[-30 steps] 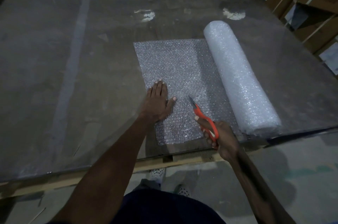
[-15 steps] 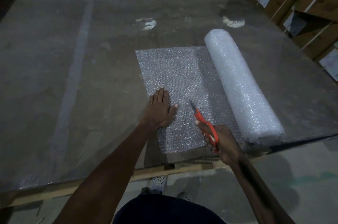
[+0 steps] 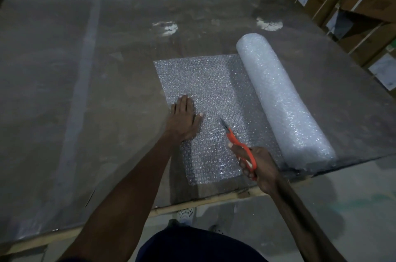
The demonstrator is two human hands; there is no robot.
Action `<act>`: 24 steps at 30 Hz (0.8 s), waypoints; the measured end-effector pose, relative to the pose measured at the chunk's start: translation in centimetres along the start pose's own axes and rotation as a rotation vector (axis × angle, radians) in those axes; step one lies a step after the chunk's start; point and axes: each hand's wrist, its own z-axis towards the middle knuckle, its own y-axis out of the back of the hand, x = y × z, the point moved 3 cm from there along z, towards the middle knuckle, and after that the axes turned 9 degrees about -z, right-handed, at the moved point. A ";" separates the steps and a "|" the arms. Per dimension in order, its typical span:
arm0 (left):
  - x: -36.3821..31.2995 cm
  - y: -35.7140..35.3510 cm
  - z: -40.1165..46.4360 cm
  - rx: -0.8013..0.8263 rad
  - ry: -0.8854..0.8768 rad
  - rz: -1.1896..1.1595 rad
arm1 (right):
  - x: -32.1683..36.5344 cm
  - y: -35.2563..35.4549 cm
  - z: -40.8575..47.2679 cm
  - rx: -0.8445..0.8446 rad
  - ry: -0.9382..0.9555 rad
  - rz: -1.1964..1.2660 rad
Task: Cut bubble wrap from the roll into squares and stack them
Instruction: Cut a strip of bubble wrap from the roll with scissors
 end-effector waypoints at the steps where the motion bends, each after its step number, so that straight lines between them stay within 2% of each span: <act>1: 0.1 0.0 0.3 0.003 -0.002 0.005 | 0.2 0.0 0.1 0.001 -0.003 0.000; 15: 0.7 0.1 2.1 0.086 -0.062 0.014 | 0.9 -0.6 0.9 -0.020 0.000 -0.041; 24: 0.5 0.1 1.9 0.065 -0.059 0.007 | 1.1 -1.0 1.8 -0.022 -0.010 -0.007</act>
